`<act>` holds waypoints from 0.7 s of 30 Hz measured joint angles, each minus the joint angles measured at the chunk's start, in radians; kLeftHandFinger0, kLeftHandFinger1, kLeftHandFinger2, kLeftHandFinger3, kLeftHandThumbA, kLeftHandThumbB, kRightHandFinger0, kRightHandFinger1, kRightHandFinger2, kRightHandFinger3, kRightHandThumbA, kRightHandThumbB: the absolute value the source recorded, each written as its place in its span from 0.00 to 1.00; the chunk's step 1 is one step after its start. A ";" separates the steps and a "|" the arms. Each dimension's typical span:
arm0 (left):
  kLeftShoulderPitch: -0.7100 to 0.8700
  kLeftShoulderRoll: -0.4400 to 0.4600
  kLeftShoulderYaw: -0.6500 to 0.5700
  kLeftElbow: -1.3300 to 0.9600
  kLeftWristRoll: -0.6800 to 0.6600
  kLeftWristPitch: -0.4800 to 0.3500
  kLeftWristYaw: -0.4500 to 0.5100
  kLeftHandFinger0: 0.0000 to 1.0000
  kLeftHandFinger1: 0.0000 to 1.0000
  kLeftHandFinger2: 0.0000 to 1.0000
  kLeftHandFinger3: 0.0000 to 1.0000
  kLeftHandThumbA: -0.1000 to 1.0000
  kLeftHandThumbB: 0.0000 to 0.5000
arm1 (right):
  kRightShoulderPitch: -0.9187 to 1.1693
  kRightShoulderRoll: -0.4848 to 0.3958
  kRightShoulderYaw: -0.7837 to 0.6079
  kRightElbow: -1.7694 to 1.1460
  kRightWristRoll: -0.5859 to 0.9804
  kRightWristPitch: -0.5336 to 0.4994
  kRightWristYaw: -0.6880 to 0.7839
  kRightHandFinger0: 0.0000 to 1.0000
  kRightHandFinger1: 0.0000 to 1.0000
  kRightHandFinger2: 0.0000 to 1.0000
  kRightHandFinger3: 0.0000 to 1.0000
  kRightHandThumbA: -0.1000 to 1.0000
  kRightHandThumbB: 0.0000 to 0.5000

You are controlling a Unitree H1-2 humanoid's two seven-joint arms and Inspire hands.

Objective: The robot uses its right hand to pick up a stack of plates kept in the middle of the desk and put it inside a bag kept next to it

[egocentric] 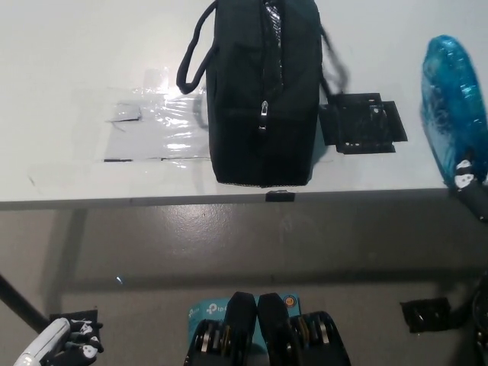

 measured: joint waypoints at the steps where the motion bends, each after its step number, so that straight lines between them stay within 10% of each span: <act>1: 0.000 0.000 0.000 0.000 0.000 0.000 0.000 0.78 0.79 0.83 0.83 0.00 0.36 | -0.008 0.004 -0.017 -0.001 0.029 0.010 0.005 0.02 0.08 0.34 0.40 0.00 0.29; 2: 0.000 0.000 0.000 0.000 0.000 0.000 0.000 0.78 0.79 0.83 0.83 0.00 0.36 | -0.013 0.005 -0.027 -0.002 0.050 0.017 0.007 0.00 0.00 0.25 0.31 0.00 0.09; 4: 0.000 0.000 0.000 0.000 0.000 0.000 0.000 0.78 0.79 0.83 0.83 0.00 0.37 | -0.022 0.011 -0.046 -0.003 0.089 0.031 0.014 0.00 0.00 0.24 0.30 0.00 0.05; 21: 0.002 0.000 0.000 0.000 0.001 0.000 0.000 0.78 0.80 0.83 0.82 0.00 0.36 | -0.197 0.076 -0.180 -0.071 0.432 0.249 0.072 0.00 0.00 0.21 0.22 0.00 0.26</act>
